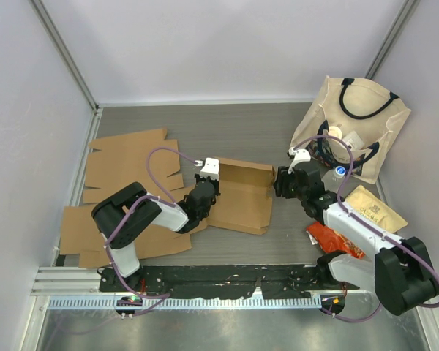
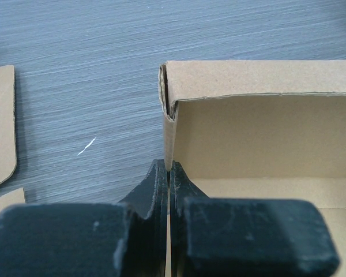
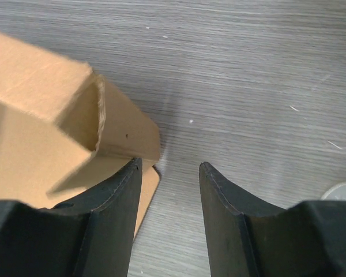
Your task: Fold the paper box
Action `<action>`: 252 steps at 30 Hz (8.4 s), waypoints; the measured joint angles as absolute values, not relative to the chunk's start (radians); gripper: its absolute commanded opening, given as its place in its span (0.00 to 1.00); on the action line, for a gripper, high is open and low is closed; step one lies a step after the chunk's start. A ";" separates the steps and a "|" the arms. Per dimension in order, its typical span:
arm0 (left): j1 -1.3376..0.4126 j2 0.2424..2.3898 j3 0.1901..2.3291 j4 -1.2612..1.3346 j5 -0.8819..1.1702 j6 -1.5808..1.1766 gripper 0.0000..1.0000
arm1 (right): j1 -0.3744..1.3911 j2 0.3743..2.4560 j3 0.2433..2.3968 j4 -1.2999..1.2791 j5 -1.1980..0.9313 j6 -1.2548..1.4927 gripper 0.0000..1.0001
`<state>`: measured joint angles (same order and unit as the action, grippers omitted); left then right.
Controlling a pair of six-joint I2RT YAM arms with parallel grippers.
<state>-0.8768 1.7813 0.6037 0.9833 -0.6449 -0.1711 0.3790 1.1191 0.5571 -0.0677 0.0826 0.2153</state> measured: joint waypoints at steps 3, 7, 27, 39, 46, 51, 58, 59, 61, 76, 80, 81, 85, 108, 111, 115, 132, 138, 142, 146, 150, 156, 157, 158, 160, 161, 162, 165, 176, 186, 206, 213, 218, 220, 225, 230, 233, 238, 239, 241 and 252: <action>-0.877 1.782 0.604 0.984 -0.644 -0.171 0.00 | 0.391 1.119 0.505 0.024 0.055 0.208 0.50; -0.877 1.783 0.604 0.985 -0.643 -0.171 0.00 | 0.397 1.141 0.475 0.117 0.037 0.192 0.50; -0.875 1.785 0.604 0.999 -0.634 -0.165 0.00 | 0.405 1.324 0.414 0.560 0.051 0.166 0.49; -0.875 1.834 0.586 1.113 -0.627 -0.116 0.00 | 0.501 1.505 0.414 0.787 0.254 0.154 0.24; -0.872 1.837 0.581 1.136 -0.631 -0.097 0.00 | 0.551 1.571 0.414 0.884 0.419 0.149 0.05; -0.872 1.840 0.581 1.159 -0.630 -0.098 0.00 | 0.566 1.600 0.414 0.929 0.473 0.161 0.01; -0.874 1.847 0.581 1.164 -0.640 -0.133 0.00 | 0.628 1.673 0.477 0.918 0.671 0.234 0.01; -0.876 1.848 0.581 1.163 -0.646 -0.144 0.00 | 0.648 1.687 0.505 0.889 0.724 0.247 0.01; -0.877 1.850 0.578 1.162 -0.659 -0.165 0.00 | 0.699 1.728 0.573 0.827 0.861 0.277 0.01; -0.882 1.850 0.573 1.143 -0.684 -0.255 0.00 | 0.769 1.685 0.536 0.781 1.020 0.266 0.57; -0.882 1.850 0.576 1.137 -0.696 -0.258 0.00 | 0.755 1.512 0.534 0.581 0.901 0.285 0.65; -0.882 1.850 0.577 1.136 -0.699 -0.257 0.00 | 0.752 1.483 0.531 0.522 0.865 0.291 0.66; -0.883 1.850 0.580 1.131 -0.707 -0.253 0.00 | 0.710 1.229 0.457 0.401 0.699 0.310 0.67; -0.883 1.825 0.596 1.052 -0.721 -0.262 0.00 | 0.418 1.182 0.527 -0.299 -0.029 0.599 0.57; -0.883 1.824 0.596 1.048 -0.725 -0.263 0.00 | 0.426 1.182 0.506 -0.324 -0.029 0.659 0.46; -0.883 1.820 0.596 1.041 -0.727 -0.262 0.00 | 0.439 1.179 0.492 -0.319 -0.029 0.733 0.33; -0.881 1.211 0.584 0.387 -0.425 -0.424 0.86 | 0.485 1.085 0.565 -0.407 0.088 0.867 0.01; -0.898 1.011 0.601 0.170 -0.169 -0.427 0.75 | 0.482 1.089 0.669 -0.467 0.089 0.842 0.01; -0.943 1.106 0.659 0.044 -0.170 -0.401 0.69 | 0.482 1.095 0.693 -0.485 0.087 0.813 0.01; -0.916 1.157 0.683 -0.014 -0.277 -0.433 0.70 | 0.482 1.087 0.671 -0.480 0.085 0.805 0.01; -0.791 1.204 0.683 0.043 -0.312 -0.477 0.64 | 0.482 1.048 0.607 -0.464 0.087 0.802 0.01; -0.658 1.397 0.660 0.310 -0.249 -0.450 0.69 | 0.482 1.029 0.534 -0.414 0.094 0.794 0.01; -0.660 1.435 0.662 0.346 -0.231 -0.432 0.66 | 0.482 1.026 0.521 -0.402 0.095 0.793 0.01; -0.662 1.475 0.666 0.373 -0.219 -0.412 0.62 | 0.482 1.024 0.510 -0.392 0.095 0.792 0.01; -0.667 1.545 0.672 0.422 -0.207 -0.377 0.61 | 0.482 1.023 0.493 -0.370 0.095 0.789 0.01; -0.669 1.563 0.672 0.435 -0.206 -0.361 0.61 | 0.482 1.022 0.488 -0.363 0.094 0.788 0.01; -0.669 1.585 0.671 0.458 -0.206 -0.347 0.61 | 0.482 1.021 0.482 -0.356 0.094 0.785 0.01; -0.669 1.626 0.684 0.505 -0.209 -0.306 0.62 | 0.482 1.018 0.475 -0.342 0.094 0.777 0.01; -0.669 1.746 0.781 0.646 -0.227 -0.200 0.38 | 0.482 0.962 0.416 -0.253 0.091 0.747 0.01; -0.681 1.805 0.797 0.727 -0.273 -0.121 0.00 | 0.495 0.910 0.360 -0.210 0.115 0.669 0.52; -0.682 1.790 0.717 0.843 -0.243 -0.099 0.00 | 0.531 1.317 0.662 0.044 0.392 0.403 0.51; -0.716 1.791 0.716 0.846 -0.348 -0.128 0.00 | 0.603 1.375 0.659 0.211 0.517 0.373 0.04; -0.830 1.865 0.826 0.785 -0.733 -0.147 0.00 | 0.706 1.399 0.628 0.299 0.683 0.353 0.01; -0.859 1.908 0.892 0.736 -0.848 -0.170 0.00 | 0.726 1.398 0.604 0.337 0.724 0.354 0.01; -0.872 1.921 0.911 0.714 -0.882 -0.203 0.23 | 0.732 1.394 0.589 0.363 0.753 0.353 0.01; -0.847 1.824 0.789 0.725 -0.748 -0.231 0.67 | 0.732 1.389 0.589 0.364 0.738 0.351 0.01; -0.813 1.694 0.690 0.710 -0.614 -0.279 0.73 | 0.719 1.381 0.589 0.368 0.709 0.351 0.01; -0.738 1.447 0.578 0.671 -0.458 -0.331 0.61 | 0.683 1.381 0.589 0.366 0.648 0.342 0.01; -0.723 1.411 0.566 0.667 -0.434 -0.337 0.59 | 0.677 1.380 0.589 0.366 0.641 0.341 0.01; -0.702 1.366 0.549 0.660 -0.395 -0.342 0.57 | 0.666 1.380 0.589 0.365 0.624 0.340 0.01; -0.689 1.333 0.515 0.616 -0.143 -0.364 0.61 | 0.604 1.383 0.634 0.297 0.522 0.314 0.02</action>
